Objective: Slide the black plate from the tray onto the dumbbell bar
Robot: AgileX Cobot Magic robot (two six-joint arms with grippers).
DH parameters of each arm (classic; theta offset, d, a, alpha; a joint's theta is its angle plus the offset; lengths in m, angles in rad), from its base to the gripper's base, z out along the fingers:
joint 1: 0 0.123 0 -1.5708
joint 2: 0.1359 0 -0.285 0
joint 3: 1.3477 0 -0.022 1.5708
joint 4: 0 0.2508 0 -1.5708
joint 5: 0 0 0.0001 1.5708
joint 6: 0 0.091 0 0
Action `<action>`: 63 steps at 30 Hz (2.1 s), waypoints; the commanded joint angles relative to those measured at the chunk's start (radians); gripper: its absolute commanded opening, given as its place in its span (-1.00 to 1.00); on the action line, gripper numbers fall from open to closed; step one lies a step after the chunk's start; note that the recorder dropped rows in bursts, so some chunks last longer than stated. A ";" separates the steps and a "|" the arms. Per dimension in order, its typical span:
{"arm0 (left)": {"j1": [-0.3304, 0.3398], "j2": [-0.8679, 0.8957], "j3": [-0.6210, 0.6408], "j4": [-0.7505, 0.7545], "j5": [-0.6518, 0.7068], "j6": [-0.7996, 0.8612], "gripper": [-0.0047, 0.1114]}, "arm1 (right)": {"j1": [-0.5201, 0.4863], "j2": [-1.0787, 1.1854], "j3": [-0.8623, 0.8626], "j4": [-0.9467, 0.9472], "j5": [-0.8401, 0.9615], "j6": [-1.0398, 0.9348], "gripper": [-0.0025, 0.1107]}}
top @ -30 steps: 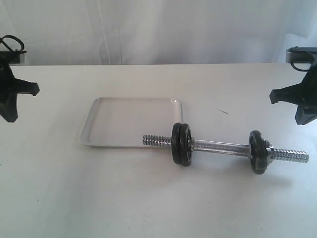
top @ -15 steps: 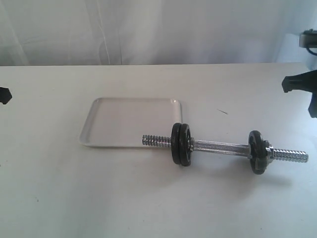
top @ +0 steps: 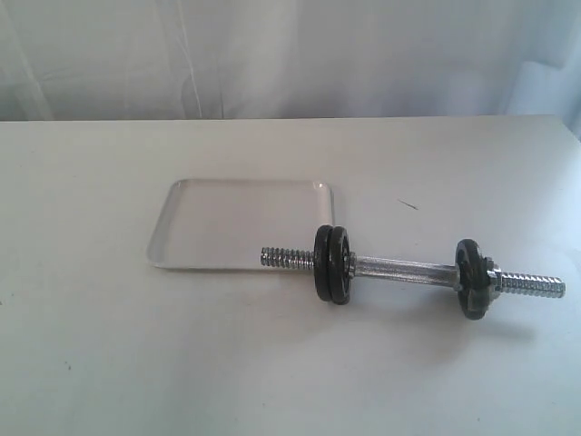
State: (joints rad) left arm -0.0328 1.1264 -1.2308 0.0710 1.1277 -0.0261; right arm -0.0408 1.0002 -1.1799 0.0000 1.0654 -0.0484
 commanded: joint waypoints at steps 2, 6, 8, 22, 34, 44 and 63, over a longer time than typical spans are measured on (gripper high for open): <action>0.002 -0.205 0.025 0.002 0.054 0.000 -0.92 | -0.009 -0.203 0.006 0.011 0.022 -0.010 -0.96; 0.002 -0.350 0.025 0.019 0.064 0.002 -0.92 | -0.009 -0.366 0.006 0.014 0.033 -0.028 -0.96; 0.002 -0.425 0.025 0.019 0.072 0.002 -0.92 | -0.009 -0.438 0.006 0.014 0.033 -0.035 -0.96; 0.002 -0.890 0.025 0.015 0.093 -0.003 -0.92 | 0.021 -0.871 0.006 0.032 0.106 -0.035 -0.96; 0.002 -1.126 0.023 0.011 0.093 -0.029 -0.92 | 0.115 -1.000 0.004 0.000 0.156 -0.045 -0.96; 0.002 -1.126 0.144 0.011 0.059 -0.029 -0.92 | 0.126 -1.000 0.125 -0.009 0.084 -0.045 -0.96; 0.002 -1.126 0.798 -0.071 -0.682 -0.020 -0.92 | 0.126 -1.000 0.606 -0.029 -0.383 -0.017 -0.96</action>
State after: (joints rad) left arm -0.0328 0.0053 -0.5146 0.0118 0.5783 -0.0471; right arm 0.0809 0.0034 -0.6350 -0.0180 0.7617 -0.0701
